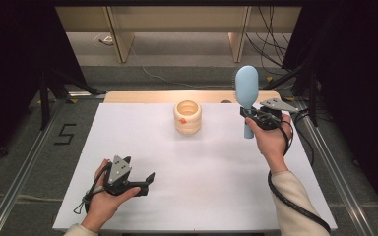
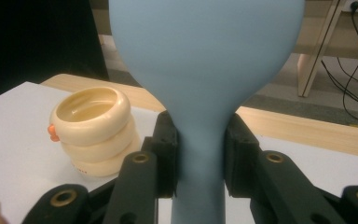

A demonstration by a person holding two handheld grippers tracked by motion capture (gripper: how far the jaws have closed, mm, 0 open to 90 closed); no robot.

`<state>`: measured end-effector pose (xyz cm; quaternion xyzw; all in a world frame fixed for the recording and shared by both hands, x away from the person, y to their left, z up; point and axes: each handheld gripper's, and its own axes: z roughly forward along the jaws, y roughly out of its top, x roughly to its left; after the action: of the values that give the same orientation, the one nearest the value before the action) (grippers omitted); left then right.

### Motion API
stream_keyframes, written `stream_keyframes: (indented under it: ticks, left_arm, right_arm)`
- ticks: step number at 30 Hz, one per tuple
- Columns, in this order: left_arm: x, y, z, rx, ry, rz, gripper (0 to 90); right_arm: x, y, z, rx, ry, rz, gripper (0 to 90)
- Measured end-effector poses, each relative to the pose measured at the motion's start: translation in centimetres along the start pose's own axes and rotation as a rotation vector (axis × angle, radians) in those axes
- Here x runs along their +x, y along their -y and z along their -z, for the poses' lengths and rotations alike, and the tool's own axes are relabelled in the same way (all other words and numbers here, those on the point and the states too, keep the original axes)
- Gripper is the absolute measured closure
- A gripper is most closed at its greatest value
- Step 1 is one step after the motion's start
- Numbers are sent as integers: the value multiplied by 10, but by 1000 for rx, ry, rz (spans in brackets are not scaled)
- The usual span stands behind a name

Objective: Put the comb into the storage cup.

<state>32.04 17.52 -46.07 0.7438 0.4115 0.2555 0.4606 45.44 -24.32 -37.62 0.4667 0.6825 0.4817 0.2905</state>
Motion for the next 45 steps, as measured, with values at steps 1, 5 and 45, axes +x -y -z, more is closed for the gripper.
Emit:
stream_keyframes:
  ticks: [1,5,45]
  left_arm:
    - [0,0,0,-1,0,1,32]
    - [0,0,0,1,0,-1,32]
    - [0,0,0,0,1,1,32]
  right_arm:
    - [0,0,0,0,0,0,705]
    - [2,-2,-2,-3,-3,3,706]
    - [20,-12,-15,-32,-26,4,705]
